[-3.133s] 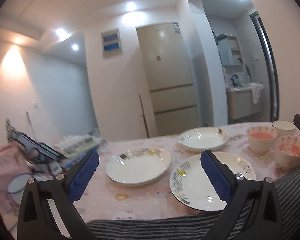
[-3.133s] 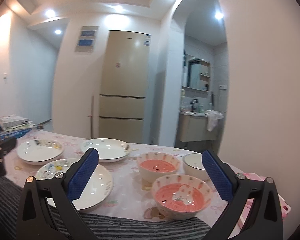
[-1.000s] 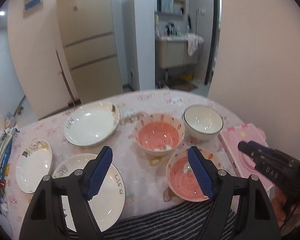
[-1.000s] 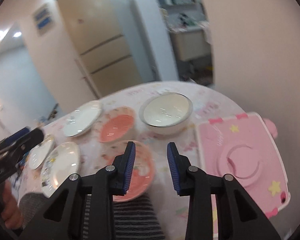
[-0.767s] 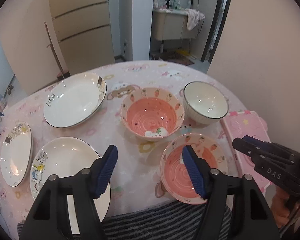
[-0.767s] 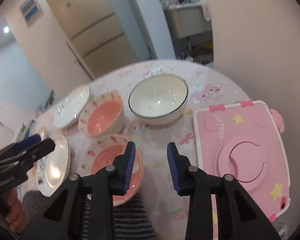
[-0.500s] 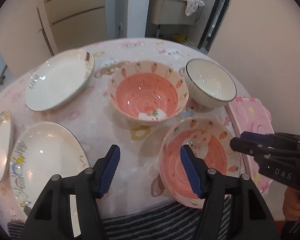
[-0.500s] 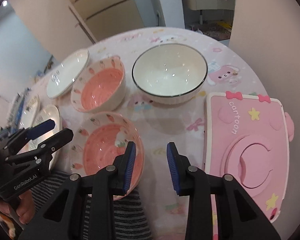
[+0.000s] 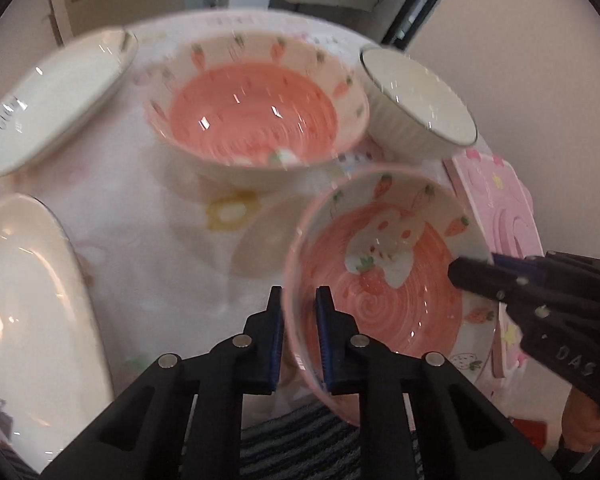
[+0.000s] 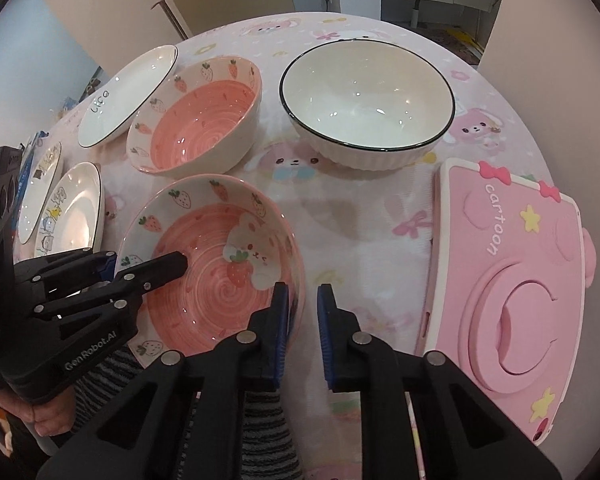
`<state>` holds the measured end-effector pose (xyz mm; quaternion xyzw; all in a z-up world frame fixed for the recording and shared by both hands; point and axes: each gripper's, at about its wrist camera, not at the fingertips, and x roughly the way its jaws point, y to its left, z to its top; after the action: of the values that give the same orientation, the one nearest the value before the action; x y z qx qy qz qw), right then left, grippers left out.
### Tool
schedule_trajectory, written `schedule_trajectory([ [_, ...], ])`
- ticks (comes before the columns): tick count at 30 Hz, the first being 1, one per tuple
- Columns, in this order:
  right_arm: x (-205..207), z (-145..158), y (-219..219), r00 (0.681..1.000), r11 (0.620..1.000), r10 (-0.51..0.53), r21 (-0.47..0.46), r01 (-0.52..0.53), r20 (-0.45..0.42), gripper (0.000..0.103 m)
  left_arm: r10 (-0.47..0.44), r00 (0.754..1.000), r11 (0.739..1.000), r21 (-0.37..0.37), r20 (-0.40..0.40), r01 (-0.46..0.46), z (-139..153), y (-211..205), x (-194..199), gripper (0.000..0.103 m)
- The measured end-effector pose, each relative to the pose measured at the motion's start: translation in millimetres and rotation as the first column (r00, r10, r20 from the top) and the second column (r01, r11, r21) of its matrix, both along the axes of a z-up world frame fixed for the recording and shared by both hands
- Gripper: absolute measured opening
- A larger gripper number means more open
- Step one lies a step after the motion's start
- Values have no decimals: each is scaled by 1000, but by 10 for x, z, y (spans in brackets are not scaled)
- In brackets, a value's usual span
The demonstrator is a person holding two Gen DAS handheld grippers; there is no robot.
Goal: Organize plates and bowls
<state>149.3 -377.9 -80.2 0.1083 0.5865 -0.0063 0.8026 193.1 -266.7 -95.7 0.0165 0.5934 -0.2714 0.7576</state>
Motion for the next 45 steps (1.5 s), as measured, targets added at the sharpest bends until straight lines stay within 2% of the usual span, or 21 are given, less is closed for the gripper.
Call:
schedule_trajectory([
  [2, -2, -45, -29, 999, 998, -52, 31, 52, 8, 13, 16, 1000, 1000, -13, -19, -17, -3, 24, 3, 17],
  [7, 37, -189, -46, 999, 993, -45, 108, 47, -24, 13, -20, 999, 1000, 22, 35, 19, 29, -37, -53, 17],
  [10, 104, -298, -32, 999, 988, 10, 155, -2, -51, 11, -16, 999, 1000, 22, 28, 15, 24, -29, -42, 17],
  [12, 120, -347, -61, 999, 981, -4, 194, 14, -52, 11, -13, 1000, 1000, 20, 21, 13, 24, -24, -34, 17],
  [14, 110, -362, -94, 999, 975, -18, 221, 28, -48, 10, -30, 998, 999, 31, 52, 29, 40, -21, -56, 15],
  [17, 40, -330, -36, 999, 983, -39, 177, 43, -27, 10, -65, 987, 994, 98, 147, 51, 89, -109, -162, 15],
  [19, 5, -292, 0, 997, 985, -69, 155, 71, -19, 10, -74, 980, 992, 112, 184, 54, 142, -116, -207, 15],
  [23, -75, -147, 59, 999, 990, -50, 134, 47, 17, 10, -53, 984, 998, 38, 167, 48, 281, -1, -157, 11],
  [30, -147, 255, 102, 993, 993, -45, 113, 33, 105, 9, -47, 960, 999, -8, 277, 52, 681, 101, -277, 11],
  [33, -161, 472, 103, 986, 994, -51, 107, 34, 159, 8, -3, 936, 993, -108, 351, 43, 869, 214, -310, 11],
  [34, -158, 584, 122, 980, 995, -52, 96, 33, 194, 8, 24, 925, 986, -161, 379, 40, 943, 280, -313, 11],
  [36, -164, 822, 158, 959, 998, -41, 60, 26, 279, 7, 66, 896, 977, -212, 439, 32, 1091, 389, -325, 11],
  [39, -143, 1124, 301, 916, 998, -62, 40, 50, 396, 6, 99, 858, 980, -200, 504, 4, 1309, 461, -337, 11],
  [42, -110, 1348, 355, 872, 993, -98, 99, 58, 479, 7, 147, 830, 976, -217, 537, -33, 1607, 577, -306, 10],
  [45, -75, 1508, 383, 837, 986, -114, 167, 28, 535, 7, 157, 800, 981, -186, 579, -58, 1923, 617, -282, 9],
])
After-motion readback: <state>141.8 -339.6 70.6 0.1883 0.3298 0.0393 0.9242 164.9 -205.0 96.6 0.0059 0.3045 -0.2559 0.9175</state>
